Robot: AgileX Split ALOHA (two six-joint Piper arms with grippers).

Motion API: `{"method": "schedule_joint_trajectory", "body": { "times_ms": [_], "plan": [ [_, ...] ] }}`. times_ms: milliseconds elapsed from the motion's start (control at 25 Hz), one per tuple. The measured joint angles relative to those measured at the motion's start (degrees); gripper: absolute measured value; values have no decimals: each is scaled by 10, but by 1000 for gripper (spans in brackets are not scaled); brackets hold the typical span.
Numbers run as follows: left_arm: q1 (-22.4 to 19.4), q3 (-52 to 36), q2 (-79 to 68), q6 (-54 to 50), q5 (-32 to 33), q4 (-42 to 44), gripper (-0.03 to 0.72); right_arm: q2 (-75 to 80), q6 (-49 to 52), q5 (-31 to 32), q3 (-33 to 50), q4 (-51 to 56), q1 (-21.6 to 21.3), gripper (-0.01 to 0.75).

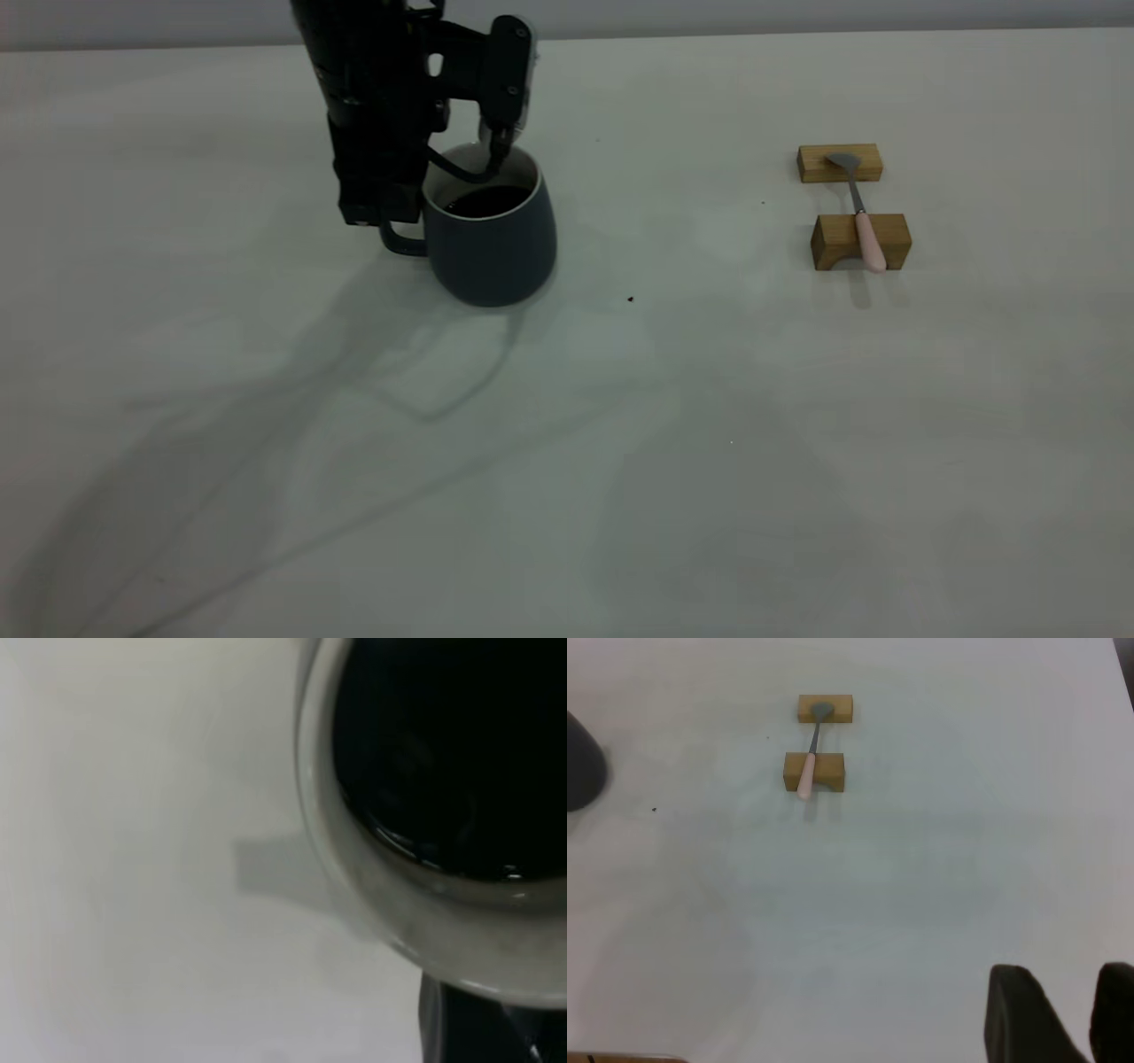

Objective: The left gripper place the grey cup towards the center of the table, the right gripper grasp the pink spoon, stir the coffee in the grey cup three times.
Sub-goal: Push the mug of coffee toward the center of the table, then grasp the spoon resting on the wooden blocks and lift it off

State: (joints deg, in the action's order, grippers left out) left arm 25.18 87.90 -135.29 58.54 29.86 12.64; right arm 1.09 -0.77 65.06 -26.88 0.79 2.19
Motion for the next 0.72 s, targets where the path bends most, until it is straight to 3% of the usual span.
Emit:
{"method": "schedule_joint_trajectory", "body": {
  "times_ms": [80, 280, 360, 520, 720],
  "plan": [
    [0, 0, 0, -2, 7, -2, 336, 0, 0, 0, 0, 0, 0, 238],
    [0, 4, 2, -22, 61, -2, 599, 0, 0, 0, 0, 0, 0, 238],
    [0, 19, 10, -60, 99, -1, 663, 0, 0, 0, 0, 0, 0, 238],
    [0, 78, 53, -139, 216, 2, 667, 0, 0, 0, 0, 0, 0, 238],
    [0, 161, 125, -318, 354, 19, 569, 0, 0, 0, 0, 0, 0, 238]
  ]
}}
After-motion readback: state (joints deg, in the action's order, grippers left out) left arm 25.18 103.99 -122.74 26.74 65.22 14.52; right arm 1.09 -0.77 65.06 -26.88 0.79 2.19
